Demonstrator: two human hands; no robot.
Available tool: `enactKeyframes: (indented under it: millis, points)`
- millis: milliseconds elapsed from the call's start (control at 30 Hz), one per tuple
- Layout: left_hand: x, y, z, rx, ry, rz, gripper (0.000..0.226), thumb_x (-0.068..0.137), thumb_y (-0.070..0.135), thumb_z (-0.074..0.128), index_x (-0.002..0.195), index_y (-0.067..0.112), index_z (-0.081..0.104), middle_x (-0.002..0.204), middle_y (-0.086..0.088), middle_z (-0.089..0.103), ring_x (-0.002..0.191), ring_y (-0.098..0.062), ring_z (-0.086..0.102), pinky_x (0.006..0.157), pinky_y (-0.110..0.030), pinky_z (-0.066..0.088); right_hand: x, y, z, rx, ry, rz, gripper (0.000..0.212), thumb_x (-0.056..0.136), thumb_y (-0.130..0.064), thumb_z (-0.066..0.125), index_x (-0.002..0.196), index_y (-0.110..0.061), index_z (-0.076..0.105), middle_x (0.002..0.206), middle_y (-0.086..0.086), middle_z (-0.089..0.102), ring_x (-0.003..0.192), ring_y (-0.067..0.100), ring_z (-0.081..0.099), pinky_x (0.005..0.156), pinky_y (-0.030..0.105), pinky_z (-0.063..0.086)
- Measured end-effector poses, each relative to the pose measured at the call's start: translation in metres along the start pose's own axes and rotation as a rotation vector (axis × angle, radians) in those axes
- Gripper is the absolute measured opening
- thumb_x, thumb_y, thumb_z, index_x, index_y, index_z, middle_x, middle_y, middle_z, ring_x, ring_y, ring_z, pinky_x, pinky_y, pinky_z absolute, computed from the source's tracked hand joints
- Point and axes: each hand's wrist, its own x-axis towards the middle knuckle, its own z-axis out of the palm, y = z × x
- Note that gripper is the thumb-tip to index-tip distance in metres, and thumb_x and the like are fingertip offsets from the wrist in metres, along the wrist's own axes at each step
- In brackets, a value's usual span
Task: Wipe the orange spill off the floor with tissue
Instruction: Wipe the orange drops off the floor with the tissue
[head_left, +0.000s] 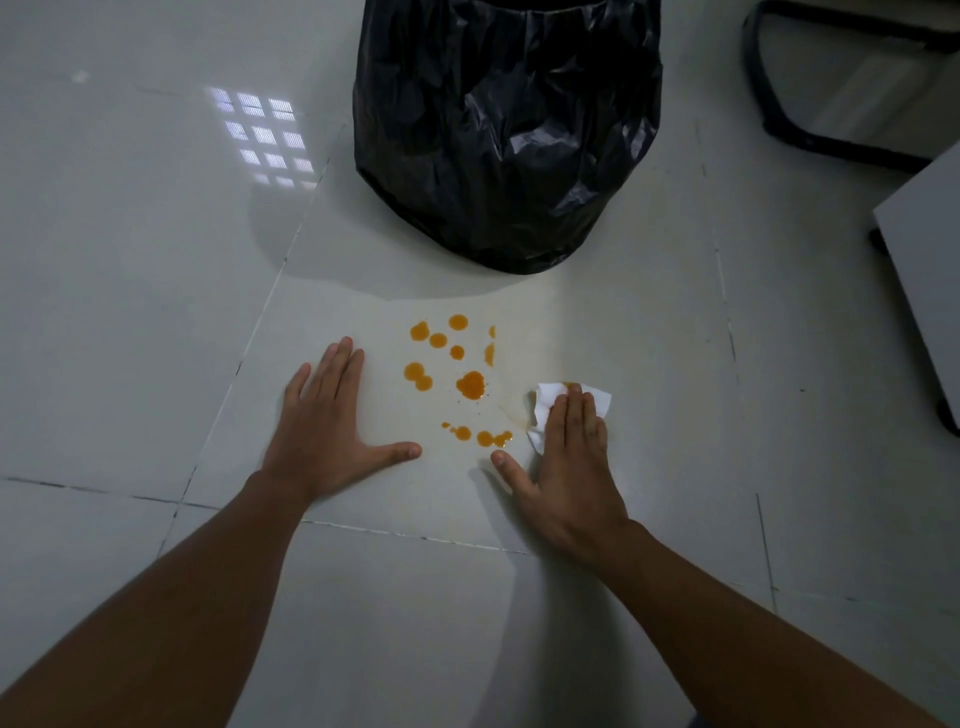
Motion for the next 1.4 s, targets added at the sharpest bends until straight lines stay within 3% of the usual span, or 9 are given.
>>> enactKeyframes:
  millis: [200, 433, 667, 867, 1067, 1400]
  points:
    - [0.000, -0.001, 0.001, 0.014, 0.003, -0.002, 0.139, 0.058, 0.103, 0.031, 0.158, 0.007, 0.013, 0.169, -0.010, 0.008, 0.156, -0.020, 0.005, 0.126, -0.047, 0.009, 0.004, -0.011, 0.004, 0.042, 0.011, 0.036, 0.110, 0.083, -0.084, 0.021, 0.153, -0.009, -0.018, 0.163, 0.007, -0.023, 0.149, 0.020, -0.022, 0.120, 0.038, -0.012]
    - [0.001, 0.000, 0.001, 0.033, -0.002, 0.000, 0.138, 0.059, 0.103, 0.027, 0.157, 0.006, 0.014, 0.169, -0.011, 0.009, 0.156, -0.022, 0.006, 0.125, -0.050, 0.011, 0.039, -0.016, -0.008, -0.019, -0.063, -0.125, 0.101, 0.088, -0.078, 0.018, 0.155, -0.009, -0.012, 0.164, 0.009, -0.019, 0.149, 0.021, -0.022, 0.115, 0.033, -0.015]
    - [0.000, 0.000, 0.002, 0.019, 0.010, 0.001, 0.136, 0.061, 0.101, 0.029, 0.158, 0.007, 0.013, 0.169, -0.010, 0.008, 0.157, -0.020, 0.004, 0.126, -0.048, 0.009, 0.040, -0.001, -0.014, -0.018, -0.082, -0.203, 0.093, 0.091, -0.075, 0.018, 0.156, -0.014, -0.008, 0.165, 0.002, -0.016, 0.150, 0.015, -0.017, 0.122, 0.036, -0.005]
    - [0.001, 0.001, 0.001, 0.003, -0.014, -0.005, 0.137, 0.060, 0.099, 0.035, 0.158, 0.007, 0.010, 0.170, -0.010, 0.004, 0.157, -0.020, 0.001, 0.126, -0.047, 0.005, 0.041, 0.006, -0.019, -0.038, -0.140, -0.270, 0.092, 0.090, -0.075, 0.022, 0.157, -0.019, -0.005, 0.165, 0.001, -0.017, 0.150, 0.018, -0.018, 0.115, 0.032, -0.011]
    - [0.002, 0.000, -0.002, -0.013, -0.085, -0.008, 0.144, 0.054, 0.105, 0.024, 0.159, 0.008, -0.002, 0.170, -0.008, -0.008, 0.156, -0.018, -0.011, 0.126, -0.046, -0.002, 0.032, 0.006, -0.017, -0.040, -0.116, -0.300, 0.086, 0.092, -0.075, 0.024, 0.157, -0.025, -0.002, 0.165, -0.006, -0.011, 0.150, 0.013, -0.014, 0.114, 0.031, -0.011]
    - [0.000, 0.000, -0.005, -0.030, -0.120, 0.008, 0.148, 0.052, 0.106, 0.024, 0.158, 0.008, -0.007, 0.169, -0.008, -0.014, 0.155, -0.018, -0.015, 0.126, -0.045, -0.004, -0.014, 0.032, -0.016, -0.160, -0.084, -0.350, 0.085, 0.095, -0.070, 0.023, 0.158, -0.018, -0.001, 0.165, -0.003, -0.008, 0.151, 0.011, -0.012, 0.124, 0.036, 0.005]
